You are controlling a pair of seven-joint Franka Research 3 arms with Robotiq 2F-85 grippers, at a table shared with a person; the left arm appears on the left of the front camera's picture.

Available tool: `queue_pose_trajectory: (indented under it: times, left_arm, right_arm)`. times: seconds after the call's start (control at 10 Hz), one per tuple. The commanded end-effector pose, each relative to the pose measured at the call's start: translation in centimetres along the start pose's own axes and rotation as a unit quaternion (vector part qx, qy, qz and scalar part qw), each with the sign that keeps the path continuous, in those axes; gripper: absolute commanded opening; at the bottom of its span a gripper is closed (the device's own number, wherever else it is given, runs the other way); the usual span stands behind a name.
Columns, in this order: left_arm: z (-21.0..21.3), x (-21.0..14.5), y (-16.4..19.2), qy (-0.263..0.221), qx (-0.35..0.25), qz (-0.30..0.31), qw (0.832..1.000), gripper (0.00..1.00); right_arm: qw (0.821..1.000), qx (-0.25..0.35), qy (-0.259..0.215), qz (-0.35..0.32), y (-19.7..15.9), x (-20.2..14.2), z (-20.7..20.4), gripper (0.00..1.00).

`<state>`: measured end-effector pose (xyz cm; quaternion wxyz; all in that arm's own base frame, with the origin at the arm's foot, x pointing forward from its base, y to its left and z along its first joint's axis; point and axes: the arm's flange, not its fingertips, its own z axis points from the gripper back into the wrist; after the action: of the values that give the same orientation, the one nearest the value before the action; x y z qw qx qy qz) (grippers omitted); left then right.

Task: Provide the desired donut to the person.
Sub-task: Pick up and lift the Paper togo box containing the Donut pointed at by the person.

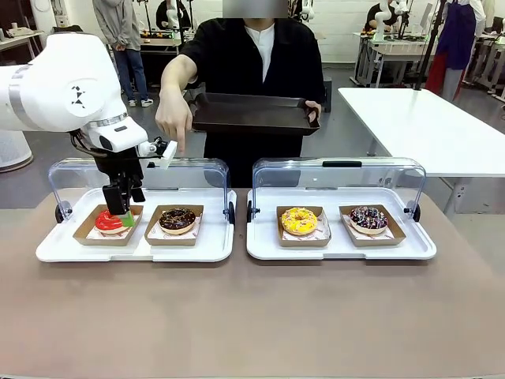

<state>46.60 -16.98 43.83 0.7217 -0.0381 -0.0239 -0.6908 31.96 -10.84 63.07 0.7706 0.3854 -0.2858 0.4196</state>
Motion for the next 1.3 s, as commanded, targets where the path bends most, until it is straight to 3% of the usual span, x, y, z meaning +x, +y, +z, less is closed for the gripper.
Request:
queue_pose_trajectory:
  times: [0.0,0.5,0.8,1.2]
  left_arm:
    - [0.0,0.2,-0.1,0.018,0.005,0.005,1.0,1.0]
    - [0.0,0.0,0.0,0.007,0.002,-0.001,1.0,1.0]
    - [-3.5,1.5,1.0,0.037,0.017,-0.02,0.999,1.0]
    - [-6.2,0.9,4.3,0.01,-0.013,0.004,1.0,1.0]
  right_arm:
    - [1.0,0.005,-0.007,0.006,-0.1,0.1,-0.1,1.0]
    - [1.0,0.005,-0.007,0.006,-0.1,0.1,-0.1,1.0]
    - [1.0,0.005,-0.007,0.006,-0.1,0.1,-0.1,1.0]
    - [1.0,0.005,-0.007,0.006,-0.1,0.1,-0.1,1.0]
